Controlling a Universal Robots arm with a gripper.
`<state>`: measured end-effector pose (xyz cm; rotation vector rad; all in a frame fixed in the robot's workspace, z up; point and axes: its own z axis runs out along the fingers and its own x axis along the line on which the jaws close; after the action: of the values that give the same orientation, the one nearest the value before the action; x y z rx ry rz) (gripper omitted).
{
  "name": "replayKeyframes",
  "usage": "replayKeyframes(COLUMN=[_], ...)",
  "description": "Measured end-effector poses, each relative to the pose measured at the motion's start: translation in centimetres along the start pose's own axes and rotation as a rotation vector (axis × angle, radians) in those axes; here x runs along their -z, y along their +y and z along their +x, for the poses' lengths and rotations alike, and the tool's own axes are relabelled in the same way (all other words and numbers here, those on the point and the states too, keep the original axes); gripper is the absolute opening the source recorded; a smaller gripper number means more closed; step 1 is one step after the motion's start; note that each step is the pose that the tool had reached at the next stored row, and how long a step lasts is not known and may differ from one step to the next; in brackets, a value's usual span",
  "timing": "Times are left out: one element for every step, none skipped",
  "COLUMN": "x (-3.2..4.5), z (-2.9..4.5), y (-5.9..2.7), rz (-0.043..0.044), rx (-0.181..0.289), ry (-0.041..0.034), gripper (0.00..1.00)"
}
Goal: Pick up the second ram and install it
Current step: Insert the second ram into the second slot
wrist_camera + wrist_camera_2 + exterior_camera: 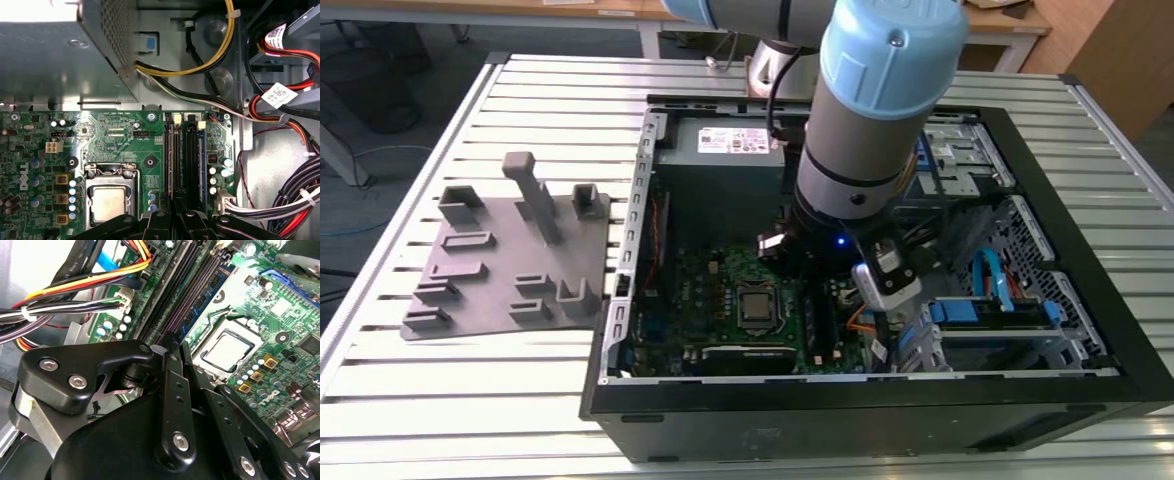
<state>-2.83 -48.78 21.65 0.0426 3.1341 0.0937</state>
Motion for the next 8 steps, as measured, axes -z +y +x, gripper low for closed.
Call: replayKeyframes(x=[0.00,0.00,0.00,0.00,0.00,0.00,0.00,0.00], z=[-0.09,-0.15,-0.18,-0.19,-0.20,-0.20,-0.21,-0.22], y=[0.00,0.01,0.01,0.01,0.00,-0.01,-0.05,-0.06], rz=[-0.0001,0.0000,0.0000,0.0000,0.0000,0.0002,0.0001,0.0001], rx=[0.000,0.000,0.000,0.000,0.000,0.000,0.000,0.000], ry=[0.0000,0.0000,0.0000,0.0000,0.0000,0.0000,0.0000,0.0000], gripper=[0.14,0.14,0.14,0.14,0.14,0.14,0.14,0.14])
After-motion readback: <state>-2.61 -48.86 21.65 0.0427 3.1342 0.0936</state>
